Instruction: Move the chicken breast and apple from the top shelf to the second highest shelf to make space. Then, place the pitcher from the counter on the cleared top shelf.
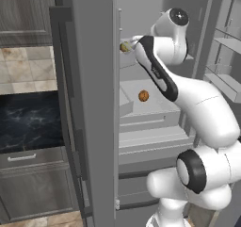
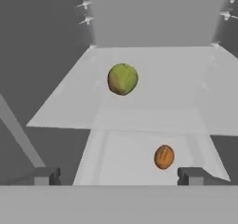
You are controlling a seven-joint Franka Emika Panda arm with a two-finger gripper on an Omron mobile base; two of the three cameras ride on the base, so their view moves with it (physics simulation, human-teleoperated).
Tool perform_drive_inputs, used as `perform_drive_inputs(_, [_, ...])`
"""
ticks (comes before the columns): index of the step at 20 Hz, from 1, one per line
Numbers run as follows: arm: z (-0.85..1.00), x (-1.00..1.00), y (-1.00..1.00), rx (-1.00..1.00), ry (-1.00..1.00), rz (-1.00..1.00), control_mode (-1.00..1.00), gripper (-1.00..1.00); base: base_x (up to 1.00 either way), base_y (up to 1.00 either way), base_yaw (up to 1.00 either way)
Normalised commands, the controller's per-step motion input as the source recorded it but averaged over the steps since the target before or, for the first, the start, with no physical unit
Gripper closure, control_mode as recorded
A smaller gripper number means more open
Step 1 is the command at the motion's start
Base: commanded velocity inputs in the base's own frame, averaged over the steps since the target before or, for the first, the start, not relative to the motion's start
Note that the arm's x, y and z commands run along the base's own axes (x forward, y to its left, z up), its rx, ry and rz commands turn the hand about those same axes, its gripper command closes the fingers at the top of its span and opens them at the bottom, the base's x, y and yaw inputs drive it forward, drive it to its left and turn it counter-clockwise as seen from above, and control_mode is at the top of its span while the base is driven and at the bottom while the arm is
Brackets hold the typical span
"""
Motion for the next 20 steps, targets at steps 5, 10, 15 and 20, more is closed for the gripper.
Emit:
perform_drive_inputs(5, [-0.26,0.55,0.00,0.08,0.05,0.00,-1.00,-1.00,0.00,0.00,0.00])
perform_drive_inputs(10, [-0.09,0.50,0.01,0.00,0.01,0.00,-1.00,-1.00,0.00,0.00,0.00])
perform_drive_inputs(15, [-0.01,0.49,0.00,0.00,0.01,0.00,-1.00,-1.00,0.00,0.00,0.00])
perform_drive_inputs(20, [-0.18,0.42,0.03,0.00,0.00,0.00,-1.00,-1.00,0.00,0.00,0.00])
